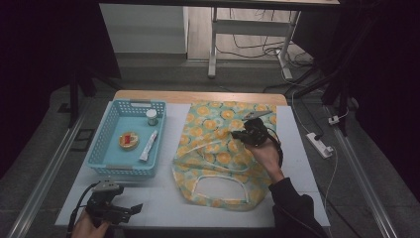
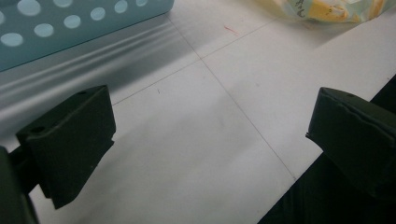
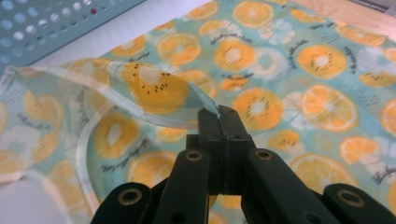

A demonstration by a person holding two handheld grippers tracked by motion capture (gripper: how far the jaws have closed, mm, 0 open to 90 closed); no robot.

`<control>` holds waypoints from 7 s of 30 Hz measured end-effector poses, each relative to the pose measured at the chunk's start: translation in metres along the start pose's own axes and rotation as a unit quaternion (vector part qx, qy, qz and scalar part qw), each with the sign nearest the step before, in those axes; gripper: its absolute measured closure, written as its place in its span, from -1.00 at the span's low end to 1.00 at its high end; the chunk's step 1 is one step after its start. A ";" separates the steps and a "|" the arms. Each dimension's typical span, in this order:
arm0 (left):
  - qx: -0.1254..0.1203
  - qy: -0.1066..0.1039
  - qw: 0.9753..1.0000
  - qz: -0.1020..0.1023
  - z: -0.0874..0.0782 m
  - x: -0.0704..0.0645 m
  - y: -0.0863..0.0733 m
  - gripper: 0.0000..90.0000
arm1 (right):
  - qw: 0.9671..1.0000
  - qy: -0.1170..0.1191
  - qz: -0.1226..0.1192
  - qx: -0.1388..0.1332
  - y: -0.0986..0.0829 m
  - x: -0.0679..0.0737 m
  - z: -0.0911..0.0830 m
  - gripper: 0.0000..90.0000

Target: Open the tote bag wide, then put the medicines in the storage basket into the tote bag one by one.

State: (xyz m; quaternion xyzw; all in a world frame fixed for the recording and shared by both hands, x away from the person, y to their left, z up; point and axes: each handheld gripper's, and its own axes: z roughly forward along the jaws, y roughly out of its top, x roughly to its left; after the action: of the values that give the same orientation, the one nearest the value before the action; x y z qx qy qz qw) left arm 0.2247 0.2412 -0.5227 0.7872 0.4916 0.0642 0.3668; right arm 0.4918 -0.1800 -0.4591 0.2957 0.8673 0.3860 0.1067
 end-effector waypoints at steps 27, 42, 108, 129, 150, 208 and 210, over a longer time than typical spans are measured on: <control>0.001 -0.001 1.000 0.006 0.000 -0.001 0.000 -0.97 | 0.997 -0.041 0.014 0.069 -0.021 -0.039 0.053 0.94; 0.001 -0.002 1.000 0.011 0.001 -0.002 0.001 -0.97 | 0.999 -0.033 0.026 0.029 -0.007 -0.031 0.029 0.28; 0.004 -0.003 1.000 0.015 0.004 -0.001 0.005 -0.98 | 0.989 0.039 -0.102 0.105 -0.052 0.079 0.033 0.41; 0.005 -0.004 1.000 0.016 0.004 -0.001 0.005 -0.97 | 0.994 0.057 -0.075 0.063 -0.040 0.068 0.017 0.98; 0.010 -0.005 1.000 0.015 0.006 -0.001 0.007 -0.97 | 0.997 0.044 -0.064 -0.006 -0.015 0.058 -0.011 0.99; -0.013 -0.022 0.999 -0.024 0.001 0.009 0.005 -0.99 | 0.995 0.049 -0.053 -0.072 0.007 0.054 -0.038 0.99; -0.013 -0.023 0.999 -0.027 0.000 0.010 0.005 -0.98 | 0.995 0.050 -0.055 -0.072 0.007 0.054 -0.038 0.99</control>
State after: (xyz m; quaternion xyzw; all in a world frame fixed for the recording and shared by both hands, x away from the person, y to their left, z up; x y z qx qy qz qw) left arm 0.2337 0.2479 -0.5222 0.7703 0.5027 0.0423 0.3900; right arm 0.4359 -0.1671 -0.4255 0.2200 0.8562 0.4554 0.1055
